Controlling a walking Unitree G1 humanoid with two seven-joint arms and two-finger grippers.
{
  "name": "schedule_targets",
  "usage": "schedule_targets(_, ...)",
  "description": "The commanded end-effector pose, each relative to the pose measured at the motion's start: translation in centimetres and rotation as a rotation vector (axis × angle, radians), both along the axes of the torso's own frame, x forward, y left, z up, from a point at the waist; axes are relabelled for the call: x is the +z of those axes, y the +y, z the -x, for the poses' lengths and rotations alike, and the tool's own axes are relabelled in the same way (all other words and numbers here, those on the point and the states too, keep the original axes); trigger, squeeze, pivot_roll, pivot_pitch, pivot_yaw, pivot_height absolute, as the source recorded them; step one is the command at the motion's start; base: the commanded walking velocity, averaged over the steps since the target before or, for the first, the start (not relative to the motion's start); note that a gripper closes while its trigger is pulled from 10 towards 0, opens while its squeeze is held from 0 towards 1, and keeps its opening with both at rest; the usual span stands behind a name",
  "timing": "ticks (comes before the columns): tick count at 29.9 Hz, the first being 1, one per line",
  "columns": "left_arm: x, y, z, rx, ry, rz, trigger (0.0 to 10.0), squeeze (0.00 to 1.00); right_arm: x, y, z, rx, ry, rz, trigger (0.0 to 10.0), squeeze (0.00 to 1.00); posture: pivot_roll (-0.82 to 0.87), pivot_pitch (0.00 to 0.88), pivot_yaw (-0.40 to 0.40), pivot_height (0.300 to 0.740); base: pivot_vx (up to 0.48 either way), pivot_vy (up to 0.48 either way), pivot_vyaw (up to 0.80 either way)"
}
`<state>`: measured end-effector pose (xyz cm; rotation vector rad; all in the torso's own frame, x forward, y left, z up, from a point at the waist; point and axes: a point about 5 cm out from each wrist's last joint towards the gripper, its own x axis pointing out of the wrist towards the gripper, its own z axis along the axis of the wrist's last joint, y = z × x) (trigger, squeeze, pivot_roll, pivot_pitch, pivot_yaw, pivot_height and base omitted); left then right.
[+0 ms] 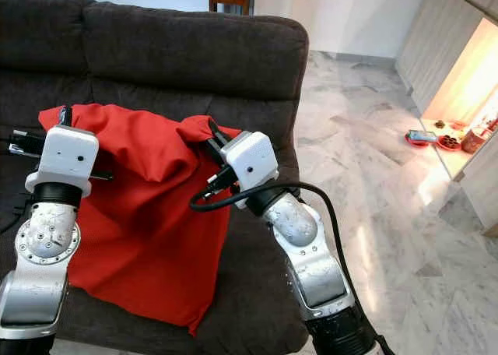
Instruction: Move the pillow to the sofa from floor
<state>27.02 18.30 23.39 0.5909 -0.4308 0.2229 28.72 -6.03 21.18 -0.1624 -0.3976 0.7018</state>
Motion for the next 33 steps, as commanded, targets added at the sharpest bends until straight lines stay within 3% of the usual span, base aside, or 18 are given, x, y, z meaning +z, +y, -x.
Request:
schedule_targets(1, 0.9, -0.4, 0.2, -0.015, -0.038, 0.001, 10.0, 1.00, 0.9, -0.2, 0.1, 0.004, -0.039, -0.015, 10.0, 1.00, 0.03, 0.037, -0.081, 0.740, 0.000, 0.000, 0.00)
schedule_targets(18, 1.4, -0.5, 0.2, -0.011, -0.064, 0.003, 10.0, 1.00, 1.1, -0.4, -0.1, -0.021, -0.056, -0.014, 10.0, 1.00, 0.03, 0.037, -0.082, 0.740, 0.000, 0.000, 0.00)
schedule_targets(19, 1.4, -0.5, 0.2, -0.011, -0.067, 0.006, 10.0, 1.00, 1.1, -0.5, -0.2, -0.038, -0.061, -0.003, 10.0, 0.00, 0.03, 0.038, -0.082, 0.740, 0.000, 0.000, 0.00)
schedule_targets(26, 1.5, -0.6, 0.1, -0.011, -0.074, 0.009, 10.0, 1.00, 0.9, -1.5, -1.0, -0.121, -0.059, 0.006, 10.0, 0.00, 0.03, 0.039, -0.083, 0.740, 0.000, 0.000, 0.00)
schedule_targets(27, 1.0, -0.8, -0.1, -0.023, -0.051, 0.014, 10.0, 0.75, 0.5, -2.3, -1.5, -0.175, -0.038, -0.001, 10.0, 0.00, 0.03, 0.039, -0.081, 0.740, 0.000, 0.000, 0.00)
schedule_targets(28, 0.1, -0.9, -0.3, -0.043, -0.011, 0.021, 10.0, 0.00, 0.0, -3.4, -2.1, -0.234, -0.005, -0.020, 10.0, 0.00, 0.03, 0.040, -0.081, 0.740, 0.000, 0.000, 0.00)
schedule_targets(33, -4.9, -0.4, -0.8, -0.084, 0.193, 0.128, 10.0, 0.00, -2.9, -7.9, -4.0, -0.457, 0.169, -0.145, 10.0, 0.00, 0.02, 0.038, -0.076, 0.740, 0.000, 0.000, 0.00)
